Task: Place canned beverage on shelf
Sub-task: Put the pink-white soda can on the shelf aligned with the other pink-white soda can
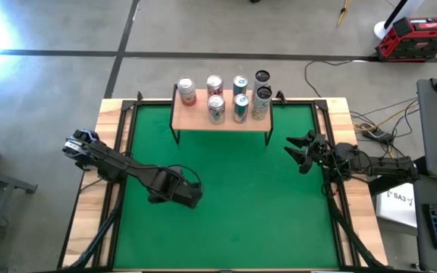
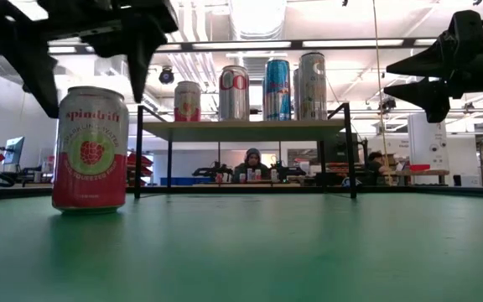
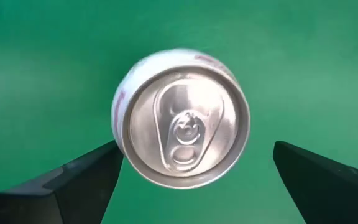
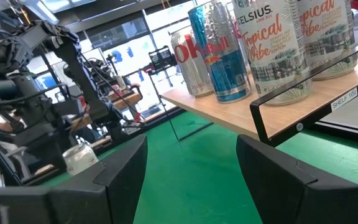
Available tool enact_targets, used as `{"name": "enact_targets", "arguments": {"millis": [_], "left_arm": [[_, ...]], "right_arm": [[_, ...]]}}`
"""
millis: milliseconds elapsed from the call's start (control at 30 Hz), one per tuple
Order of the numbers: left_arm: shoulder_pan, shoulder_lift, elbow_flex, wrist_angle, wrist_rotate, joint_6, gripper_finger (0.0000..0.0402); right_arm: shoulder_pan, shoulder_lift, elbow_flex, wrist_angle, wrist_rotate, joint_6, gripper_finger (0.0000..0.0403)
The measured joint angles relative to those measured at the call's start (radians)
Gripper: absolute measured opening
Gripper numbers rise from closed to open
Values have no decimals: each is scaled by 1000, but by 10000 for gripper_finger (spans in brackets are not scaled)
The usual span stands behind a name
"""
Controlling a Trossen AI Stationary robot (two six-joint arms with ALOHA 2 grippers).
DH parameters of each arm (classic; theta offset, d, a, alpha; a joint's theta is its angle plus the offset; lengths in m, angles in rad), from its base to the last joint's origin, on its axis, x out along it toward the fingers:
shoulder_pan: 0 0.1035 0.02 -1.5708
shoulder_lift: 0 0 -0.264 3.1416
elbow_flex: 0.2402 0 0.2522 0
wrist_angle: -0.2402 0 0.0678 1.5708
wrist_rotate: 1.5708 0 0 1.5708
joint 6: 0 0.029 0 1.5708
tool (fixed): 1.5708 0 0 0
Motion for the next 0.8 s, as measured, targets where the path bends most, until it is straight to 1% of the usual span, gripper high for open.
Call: {"name": "enact_targets", "arguments": {"millis": [100, 167, 233, 400, 533, 667, 800], "left_arm": [[2, 34, 26, -3, 0, -210, 400], [3, 56, 45, -26, 1, -288, 400], [5, 76, 64, -64, 0, -321, 400], [14, 114, 102, -147, 0, -325, 400], [14, 139, 107, -158, -8, -325, 396], [13, 162, 107, -159, -13, -322, 382], [13, 180, 107, -159, -43, -287, 363]], "right_arm": [[0, 0, 0, 0, 0, 0, 238], [0, 0, 0, 0, 0, 0, 238], [0, 0, 0, 0, 0, 0, 238], [0, 0, 0, 0, 0, 0, 238], [0, 0, 0, 0, 0, 0, 238], [0, 0, 0, 0, 0, 0, 238], [0, 0, 0, 0, 0, 0, 238]]}}
